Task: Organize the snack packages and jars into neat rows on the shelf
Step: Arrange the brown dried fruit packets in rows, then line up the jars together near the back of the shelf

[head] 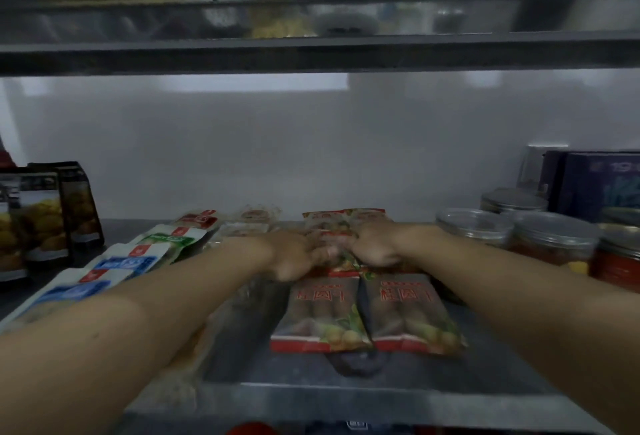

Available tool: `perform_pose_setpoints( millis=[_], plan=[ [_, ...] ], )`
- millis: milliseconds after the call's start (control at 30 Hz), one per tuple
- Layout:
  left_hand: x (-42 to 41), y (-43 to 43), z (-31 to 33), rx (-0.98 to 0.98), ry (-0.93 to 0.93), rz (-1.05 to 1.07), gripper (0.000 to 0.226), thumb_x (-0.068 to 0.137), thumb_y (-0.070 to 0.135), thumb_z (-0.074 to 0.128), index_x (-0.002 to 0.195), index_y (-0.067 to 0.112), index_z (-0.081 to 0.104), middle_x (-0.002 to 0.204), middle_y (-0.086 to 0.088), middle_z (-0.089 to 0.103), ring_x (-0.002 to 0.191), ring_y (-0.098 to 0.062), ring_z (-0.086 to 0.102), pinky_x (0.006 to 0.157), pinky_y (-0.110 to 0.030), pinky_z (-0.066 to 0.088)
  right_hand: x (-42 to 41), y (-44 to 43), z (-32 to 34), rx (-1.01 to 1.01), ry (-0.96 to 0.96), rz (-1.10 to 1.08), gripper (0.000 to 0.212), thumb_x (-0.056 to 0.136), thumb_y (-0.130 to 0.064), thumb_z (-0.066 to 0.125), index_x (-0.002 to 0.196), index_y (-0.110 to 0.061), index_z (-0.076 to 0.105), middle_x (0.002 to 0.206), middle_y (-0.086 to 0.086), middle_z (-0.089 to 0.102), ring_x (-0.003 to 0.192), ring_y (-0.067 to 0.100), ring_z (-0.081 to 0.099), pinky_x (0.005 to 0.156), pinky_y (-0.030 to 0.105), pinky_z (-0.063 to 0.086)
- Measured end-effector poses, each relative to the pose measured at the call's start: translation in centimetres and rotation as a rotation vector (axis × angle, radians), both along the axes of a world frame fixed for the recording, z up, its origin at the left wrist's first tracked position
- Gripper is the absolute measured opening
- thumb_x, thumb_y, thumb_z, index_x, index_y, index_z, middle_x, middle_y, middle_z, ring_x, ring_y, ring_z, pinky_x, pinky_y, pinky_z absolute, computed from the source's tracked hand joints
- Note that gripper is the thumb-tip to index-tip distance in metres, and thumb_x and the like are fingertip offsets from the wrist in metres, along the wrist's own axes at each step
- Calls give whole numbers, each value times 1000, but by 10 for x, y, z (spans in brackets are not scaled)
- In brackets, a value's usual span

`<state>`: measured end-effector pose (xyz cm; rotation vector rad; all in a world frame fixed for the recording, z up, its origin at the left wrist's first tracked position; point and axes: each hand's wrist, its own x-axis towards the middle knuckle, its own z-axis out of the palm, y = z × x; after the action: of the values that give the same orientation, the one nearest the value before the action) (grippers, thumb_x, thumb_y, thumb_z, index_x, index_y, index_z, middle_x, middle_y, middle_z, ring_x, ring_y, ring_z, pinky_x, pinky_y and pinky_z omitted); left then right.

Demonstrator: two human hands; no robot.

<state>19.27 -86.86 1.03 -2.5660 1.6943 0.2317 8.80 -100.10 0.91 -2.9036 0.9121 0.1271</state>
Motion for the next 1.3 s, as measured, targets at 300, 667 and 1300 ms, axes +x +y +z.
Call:
perform_pose_setpoints(
  millis=[300,667,1300],
  plan=[
    [-22,4,-17,2,-10,31,72,96,60,12,154,20,-1,162,-2,-4,149,-22,-2,119,-39,2,-23,9,-21,21,-47,10,69,101,-56,20,152,-11,30,161,12,23,148,29,18,119,42,19],
    [-18,3,-20,-47,19,-14,68,97,60,14,154,25,4,162,3,0,149,-19,1,121,-40,3,-28,16,-21,61,-95,24,67,102,-53,23,147,-5,37,156,14,32,142,30,31,114,37,27],
    [-81,65,19,-575,-423,36,69,91,52,46,150,27,22,156,-7,27,139,-30,31,110,-45,29,-113,83,28,-439,-341,159,70,95,-48,49,153,-17,23,151,12,37,135,32,38,107,43,35]
  ],
)
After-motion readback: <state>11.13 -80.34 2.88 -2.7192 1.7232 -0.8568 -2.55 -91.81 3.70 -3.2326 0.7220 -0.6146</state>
